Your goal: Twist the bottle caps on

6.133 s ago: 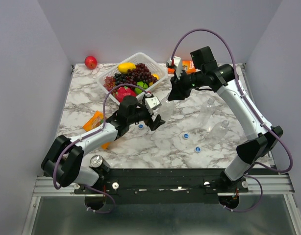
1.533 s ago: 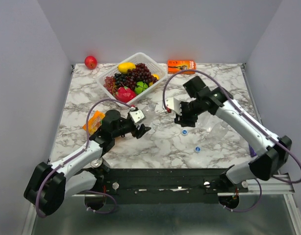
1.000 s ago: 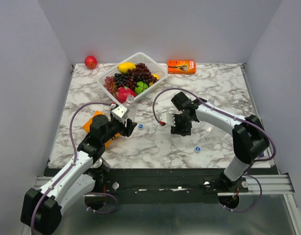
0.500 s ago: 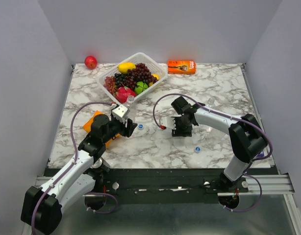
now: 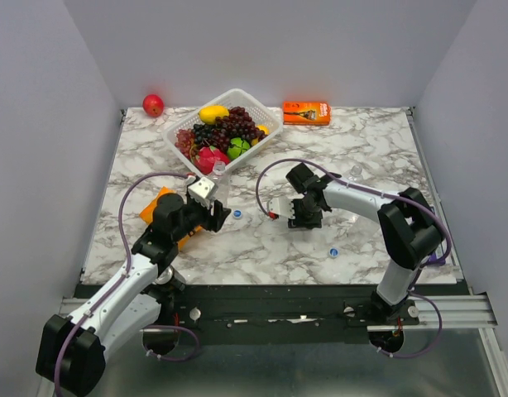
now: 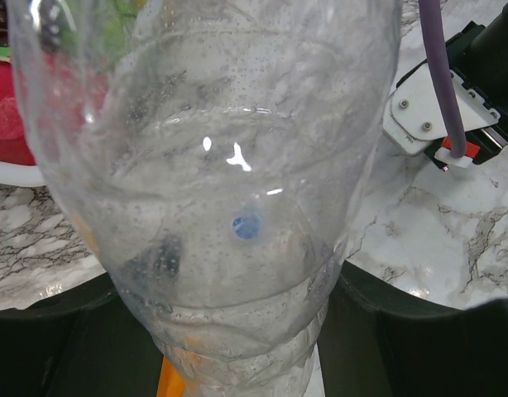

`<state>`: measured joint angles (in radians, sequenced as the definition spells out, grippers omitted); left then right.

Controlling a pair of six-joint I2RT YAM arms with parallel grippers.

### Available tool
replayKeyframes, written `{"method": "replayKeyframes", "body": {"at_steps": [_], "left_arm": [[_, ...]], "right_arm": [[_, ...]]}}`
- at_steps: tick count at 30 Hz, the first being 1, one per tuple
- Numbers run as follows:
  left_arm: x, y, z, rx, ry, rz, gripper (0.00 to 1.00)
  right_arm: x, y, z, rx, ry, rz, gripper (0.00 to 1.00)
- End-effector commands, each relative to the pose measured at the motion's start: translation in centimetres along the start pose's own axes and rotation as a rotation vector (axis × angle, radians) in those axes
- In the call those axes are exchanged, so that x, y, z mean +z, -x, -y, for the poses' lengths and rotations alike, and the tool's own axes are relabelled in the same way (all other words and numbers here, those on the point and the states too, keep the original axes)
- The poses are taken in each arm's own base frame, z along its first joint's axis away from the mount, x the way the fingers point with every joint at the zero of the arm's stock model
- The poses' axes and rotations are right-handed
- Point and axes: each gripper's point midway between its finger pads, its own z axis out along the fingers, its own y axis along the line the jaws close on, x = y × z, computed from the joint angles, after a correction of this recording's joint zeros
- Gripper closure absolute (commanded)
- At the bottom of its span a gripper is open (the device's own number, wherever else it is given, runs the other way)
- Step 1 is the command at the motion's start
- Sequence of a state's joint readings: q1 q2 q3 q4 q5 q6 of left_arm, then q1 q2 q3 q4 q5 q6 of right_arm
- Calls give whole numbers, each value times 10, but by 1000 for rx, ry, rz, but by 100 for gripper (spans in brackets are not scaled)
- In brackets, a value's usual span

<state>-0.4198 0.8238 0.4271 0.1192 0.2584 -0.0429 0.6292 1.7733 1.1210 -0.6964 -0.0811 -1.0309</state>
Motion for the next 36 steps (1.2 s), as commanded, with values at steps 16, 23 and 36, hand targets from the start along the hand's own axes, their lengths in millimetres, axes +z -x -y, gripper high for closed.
{"method": "replayKeyframes", "body": {"at_steps": [16,23,36], "left_arm": [[38,-16,90,391,-490,71,100],[54,-10,111,415,-553,155,100],[60,-13,123,445,-587,201,100]], "right_arm": [[-211,84,-6,21,-26,364,65],[-243,108,-29,-84,-13,365,66],[-241,148,-24,-159,-19,389,67]]}}
